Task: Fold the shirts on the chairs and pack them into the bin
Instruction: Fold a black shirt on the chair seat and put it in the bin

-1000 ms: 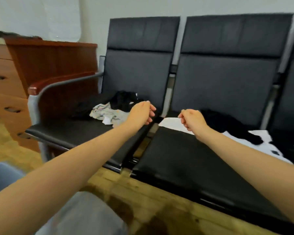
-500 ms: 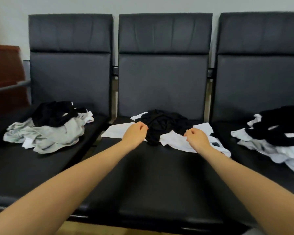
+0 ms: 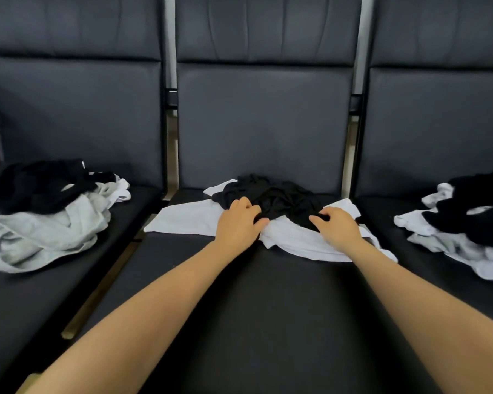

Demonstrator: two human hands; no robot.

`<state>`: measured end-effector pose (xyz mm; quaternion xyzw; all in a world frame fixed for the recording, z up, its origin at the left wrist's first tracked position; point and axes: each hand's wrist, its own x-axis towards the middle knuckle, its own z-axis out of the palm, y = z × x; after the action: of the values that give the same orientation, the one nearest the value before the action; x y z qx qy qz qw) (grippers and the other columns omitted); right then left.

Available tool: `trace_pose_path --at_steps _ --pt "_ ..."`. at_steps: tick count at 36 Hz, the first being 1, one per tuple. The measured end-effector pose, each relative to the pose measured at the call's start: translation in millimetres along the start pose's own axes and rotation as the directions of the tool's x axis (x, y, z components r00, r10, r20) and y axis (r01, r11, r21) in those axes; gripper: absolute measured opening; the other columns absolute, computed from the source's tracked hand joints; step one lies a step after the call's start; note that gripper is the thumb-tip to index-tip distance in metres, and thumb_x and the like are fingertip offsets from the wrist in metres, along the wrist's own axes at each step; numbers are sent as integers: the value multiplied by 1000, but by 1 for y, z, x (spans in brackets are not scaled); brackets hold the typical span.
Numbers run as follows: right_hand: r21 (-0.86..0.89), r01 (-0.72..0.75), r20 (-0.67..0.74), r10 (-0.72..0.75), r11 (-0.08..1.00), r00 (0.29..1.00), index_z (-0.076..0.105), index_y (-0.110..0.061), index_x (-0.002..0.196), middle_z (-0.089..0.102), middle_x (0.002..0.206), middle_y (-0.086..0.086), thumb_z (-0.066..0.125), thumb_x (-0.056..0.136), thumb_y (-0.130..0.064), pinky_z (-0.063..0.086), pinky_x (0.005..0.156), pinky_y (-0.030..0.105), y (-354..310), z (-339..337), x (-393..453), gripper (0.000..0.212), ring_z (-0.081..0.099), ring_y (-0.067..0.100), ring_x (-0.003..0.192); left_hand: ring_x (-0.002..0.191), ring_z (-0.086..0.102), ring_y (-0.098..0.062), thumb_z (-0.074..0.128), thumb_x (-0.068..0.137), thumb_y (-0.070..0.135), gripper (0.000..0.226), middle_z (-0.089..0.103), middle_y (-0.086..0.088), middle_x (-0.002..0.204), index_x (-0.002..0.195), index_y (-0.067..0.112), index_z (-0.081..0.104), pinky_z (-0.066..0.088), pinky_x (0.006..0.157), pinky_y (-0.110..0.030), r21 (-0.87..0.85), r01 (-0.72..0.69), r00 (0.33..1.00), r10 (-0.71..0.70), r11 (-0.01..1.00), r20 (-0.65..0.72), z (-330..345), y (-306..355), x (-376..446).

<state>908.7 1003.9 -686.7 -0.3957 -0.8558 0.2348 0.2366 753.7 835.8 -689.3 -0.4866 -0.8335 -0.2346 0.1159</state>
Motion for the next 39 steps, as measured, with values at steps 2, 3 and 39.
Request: trace_pose_path --at_steps 2,3,39 --pt "85 -3 18 2 996 1000 48 -19 65 49 62 -2 57 96 -29 31 52 26 -6 -2 -1 34 48 18 63 91 48 -21 48 99 36 32 50 -3 91 80 11 51 44 79 -38 -247 88 995 -99 965 -33 -11 7 2" --pt "174 -9 8 7 985 1000 53 -15 72 52 66 0 57 97 -28 34 55 26 -10 -4 -2 28 50 19 69 85 48 -21 46 100 34 34 50 -1 83 74 13 45 43 78 -39 -406 136 983 -173 904 -55 -22 14 3" --pt "473 -191 222 94 860 971 60 -7 89 56 79 7 56 93 -11 44 56 20 -62 -27 -80 7 50 12 63 110 53 -36 43 94 18 27 57 -15 115 110 9 63 46 92 -42 101 315 948 -317 944 12 -104 -62 -74"
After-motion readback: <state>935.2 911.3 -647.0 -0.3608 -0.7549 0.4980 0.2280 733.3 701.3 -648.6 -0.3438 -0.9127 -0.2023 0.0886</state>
